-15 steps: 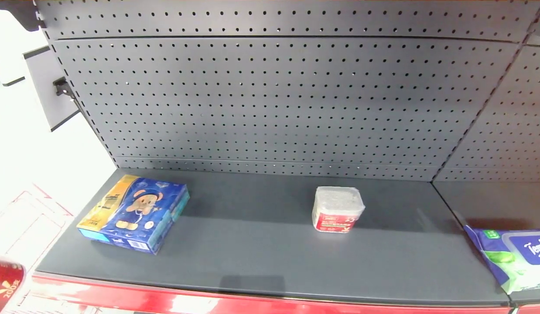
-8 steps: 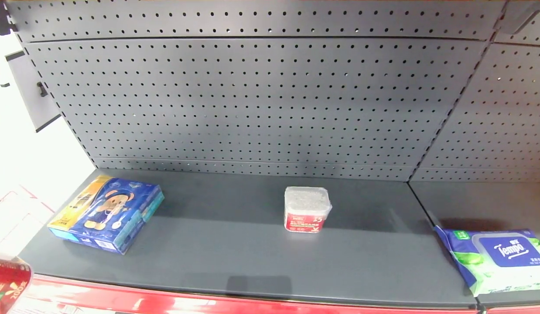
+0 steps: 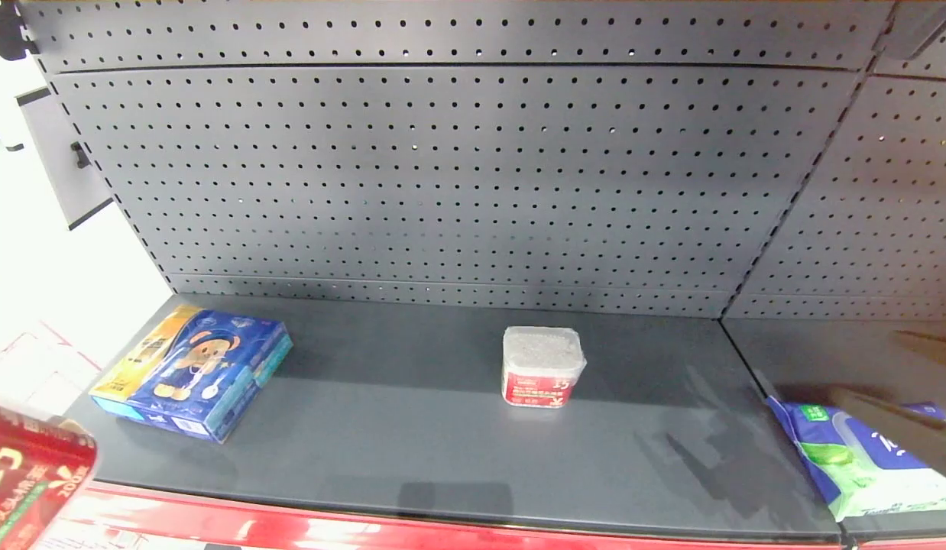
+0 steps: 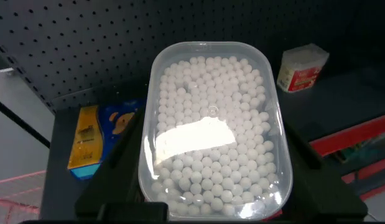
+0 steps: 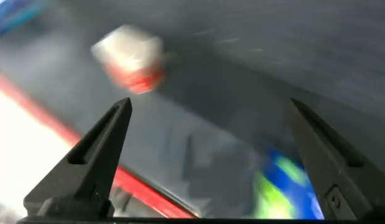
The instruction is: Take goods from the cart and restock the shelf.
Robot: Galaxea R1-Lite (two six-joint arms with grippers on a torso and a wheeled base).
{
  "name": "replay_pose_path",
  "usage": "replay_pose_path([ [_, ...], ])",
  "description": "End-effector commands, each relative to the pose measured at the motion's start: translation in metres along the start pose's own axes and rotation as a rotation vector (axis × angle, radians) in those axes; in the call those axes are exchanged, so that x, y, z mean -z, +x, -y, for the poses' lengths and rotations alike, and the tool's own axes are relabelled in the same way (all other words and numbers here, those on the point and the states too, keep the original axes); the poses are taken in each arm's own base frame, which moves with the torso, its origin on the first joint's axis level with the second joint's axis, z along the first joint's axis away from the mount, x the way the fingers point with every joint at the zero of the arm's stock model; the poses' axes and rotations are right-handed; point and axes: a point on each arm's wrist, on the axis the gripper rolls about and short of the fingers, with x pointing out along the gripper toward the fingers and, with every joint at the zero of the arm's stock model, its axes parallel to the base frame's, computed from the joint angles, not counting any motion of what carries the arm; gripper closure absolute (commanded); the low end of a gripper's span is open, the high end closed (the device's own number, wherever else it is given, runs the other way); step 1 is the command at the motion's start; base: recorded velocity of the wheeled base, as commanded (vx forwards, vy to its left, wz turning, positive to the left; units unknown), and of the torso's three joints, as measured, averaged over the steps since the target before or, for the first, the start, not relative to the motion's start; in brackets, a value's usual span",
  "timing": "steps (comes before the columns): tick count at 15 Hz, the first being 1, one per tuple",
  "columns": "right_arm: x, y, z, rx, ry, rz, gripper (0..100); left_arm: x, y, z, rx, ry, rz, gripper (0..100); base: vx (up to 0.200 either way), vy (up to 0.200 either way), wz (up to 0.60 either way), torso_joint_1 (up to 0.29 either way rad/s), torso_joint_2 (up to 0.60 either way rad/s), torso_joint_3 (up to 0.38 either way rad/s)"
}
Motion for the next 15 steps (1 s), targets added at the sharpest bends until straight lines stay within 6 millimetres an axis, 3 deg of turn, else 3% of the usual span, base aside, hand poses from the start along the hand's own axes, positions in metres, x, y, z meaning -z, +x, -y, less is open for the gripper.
replay_pose_path([
  [1,0.020,0.102,0.022,-0.374,-0.058,-0.148,0,-0.001,0.015,0.001,0.058,-0.025,-0.050,100,0.000,0.000,0.00,0.000,0.00,0.000],
  [7,0.041,0.169,0.029,-0.561,-0.141,-0.170,0,-0.001,0.025,0.002,0.118,-0.033,-0.089,100,0.000,0.000,0.00,0.000,0.00,0.000],
  [11,0.038,0.203,0.034,-0.663,-0.201,-0.109,0,-0.006,0.034,0.001,0.116,-0.033,-0.112,100,0.000,0.000,0.00,0.000,0.00,0.000],
  [15,0.040,0.220,0.028,-0.697,-0.204,-0.113,0,-0.015,0.042,0.000,0.115,-0.033,-0.117,100,0.000,0.000,0.00,0.000,0.00,0.000],
])
